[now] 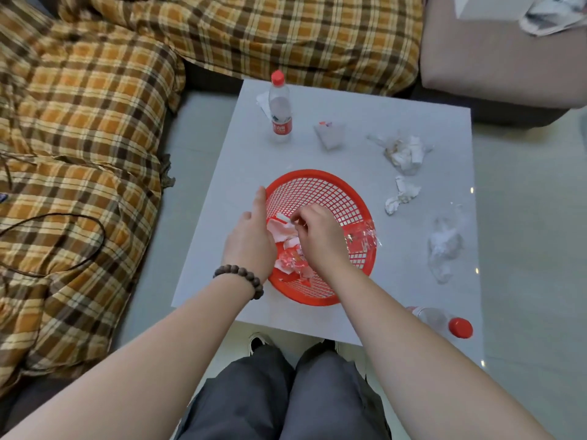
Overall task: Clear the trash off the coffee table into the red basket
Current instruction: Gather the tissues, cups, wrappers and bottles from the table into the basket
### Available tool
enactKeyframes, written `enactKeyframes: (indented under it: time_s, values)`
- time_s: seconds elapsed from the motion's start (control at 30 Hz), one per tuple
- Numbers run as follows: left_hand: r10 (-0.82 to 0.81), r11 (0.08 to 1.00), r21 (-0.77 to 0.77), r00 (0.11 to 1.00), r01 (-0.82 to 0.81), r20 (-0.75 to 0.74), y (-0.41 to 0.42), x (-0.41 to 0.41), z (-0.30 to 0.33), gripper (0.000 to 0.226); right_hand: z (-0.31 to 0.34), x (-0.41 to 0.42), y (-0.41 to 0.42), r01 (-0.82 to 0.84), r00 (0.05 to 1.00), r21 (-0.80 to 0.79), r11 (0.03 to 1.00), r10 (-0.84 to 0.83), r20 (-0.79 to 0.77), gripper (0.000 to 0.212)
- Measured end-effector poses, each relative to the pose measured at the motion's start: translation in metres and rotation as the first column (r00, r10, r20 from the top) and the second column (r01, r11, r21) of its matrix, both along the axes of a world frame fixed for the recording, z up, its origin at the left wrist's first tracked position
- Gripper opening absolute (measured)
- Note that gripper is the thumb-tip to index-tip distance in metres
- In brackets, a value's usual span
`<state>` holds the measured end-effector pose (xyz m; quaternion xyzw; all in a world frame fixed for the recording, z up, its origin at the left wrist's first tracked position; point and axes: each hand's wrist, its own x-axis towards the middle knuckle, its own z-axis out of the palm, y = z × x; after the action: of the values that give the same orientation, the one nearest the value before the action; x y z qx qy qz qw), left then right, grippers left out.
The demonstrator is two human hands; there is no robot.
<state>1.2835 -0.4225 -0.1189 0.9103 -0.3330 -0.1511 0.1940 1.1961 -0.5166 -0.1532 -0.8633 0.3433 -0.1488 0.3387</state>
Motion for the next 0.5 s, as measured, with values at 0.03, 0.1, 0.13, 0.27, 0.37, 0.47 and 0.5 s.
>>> enactKeyframes:
  time_s: [0.03,0.1,0.13,0.27,0.37,0.47,0.5]
  values:
    - [-0.004,1.000,-0.002,1.000,0.004,-0.004,0.000,0.000,0.003,0.069,0.002,0.000,0.001,0.011,1.000,0.006,1.000,-0.011,-0.010,0.012]
    - [-0.016,1.000,-0.003,1.000,0.016,-0.008,0.001,0.001,0.007,0.069,0.006,-0.002,0.001,0.036,0.999,0.016,0.999,-0.036,-0.028,0.013]
    - [-0.023,1.000,-0.002,1.000,0.023,-0.011,0.001,0.002,0.009,0.070,0.009,-0.004,0.001,0.044,0.998,0.011,0.999,-0.044,-0.035,0.016]
    - [-0.033,0.999,0.009,0.998,0.034,-0.050,0.000,0.010,0.010,0.071,0.020,-0.020,-0.001,0.091,0.994,-0.040,0.995,-0.093,-0.051,0.022]
    - [-0.058,0.998,0.025,0.995,0.060,-0.076,-0.001,0.007,0.003,0.071,0.025,-0.048,-0.002,0.196,0.979,-0.069,0.978,-0.199,-0.038,0.023]
    - [-0.084,0.995,0.045,0.990,0.090,-0.115,-0.003,-0.001,-0.004,0.070,0.026,-0.094,-0.001,0.323,0.944,-0.095,0.942,-0.327,-0.036,0.026]
    - [-0.085,0.994,0.053,0.989,0.092,-0.120,-0.004,-0.004,-0.006,0.070,0.024,-0.113,-0.002,0.362,0.928,-0.119,0.925,-0.370,-0.049,0.027]
